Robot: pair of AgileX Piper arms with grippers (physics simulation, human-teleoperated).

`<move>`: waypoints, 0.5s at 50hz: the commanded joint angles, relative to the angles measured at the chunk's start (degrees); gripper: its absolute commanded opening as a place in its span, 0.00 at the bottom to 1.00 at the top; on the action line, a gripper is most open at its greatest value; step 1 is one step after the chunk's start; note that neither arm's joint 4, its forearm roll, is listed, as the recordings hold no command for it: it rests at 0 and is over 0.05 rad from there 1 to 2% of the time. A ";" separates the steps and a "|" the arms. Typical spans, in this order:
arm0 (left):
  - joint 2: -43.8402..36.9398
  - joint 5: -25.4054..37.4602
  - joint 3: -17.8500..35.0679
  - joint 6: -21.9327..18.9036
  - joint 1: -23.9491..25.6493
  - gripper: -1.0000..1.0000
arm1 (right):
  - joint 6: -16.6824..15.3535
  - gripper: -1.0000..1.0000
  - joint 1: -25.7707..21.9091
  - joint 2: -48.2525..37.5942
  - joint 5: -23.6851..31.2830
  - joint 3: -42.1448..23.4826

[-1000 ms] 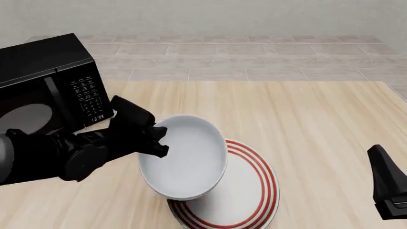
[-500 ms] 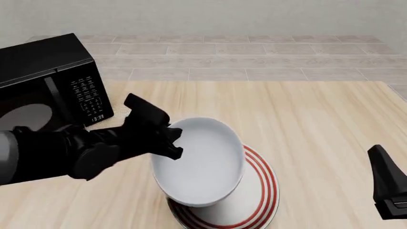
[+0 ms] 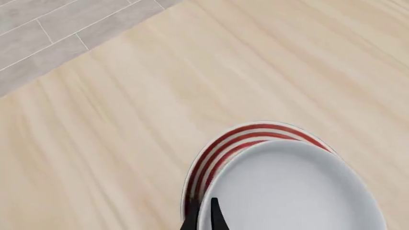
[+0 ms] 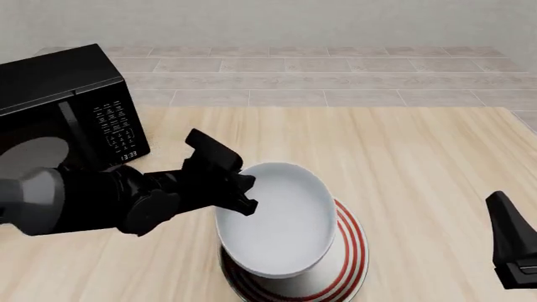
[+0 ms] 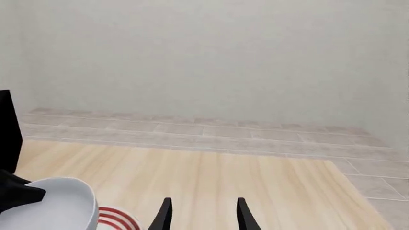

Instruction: Pick up the white bowl and put it on the plate.

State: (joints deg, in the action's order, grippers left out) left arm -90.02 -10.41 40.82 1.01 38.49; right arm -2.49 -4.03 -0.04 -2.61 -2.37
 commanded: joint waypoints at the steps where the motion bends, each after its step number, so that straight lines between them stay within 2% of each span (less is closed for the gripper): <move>1: -2.50 -0.31 1.77 -0.19 1.52 0.00 | 0.11 1.00 0.30 0.01 -0.04 0.07; 7: -4.23 -1.19 2.23 -0.54 1.49 0.00 | 0.17 1.00 0.72 0.03 -1.94 2.11; 25: -5.17 -0.33 3.55 -0.17 3.71 0.00 | 0.37 1.00 1.24 0.03 -1.80 2.33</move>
State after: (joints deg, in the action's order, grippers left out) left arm -94.41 -10.70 43.36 1.01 41.17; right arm -2.21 -3.04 -0.01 -4.11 -0.49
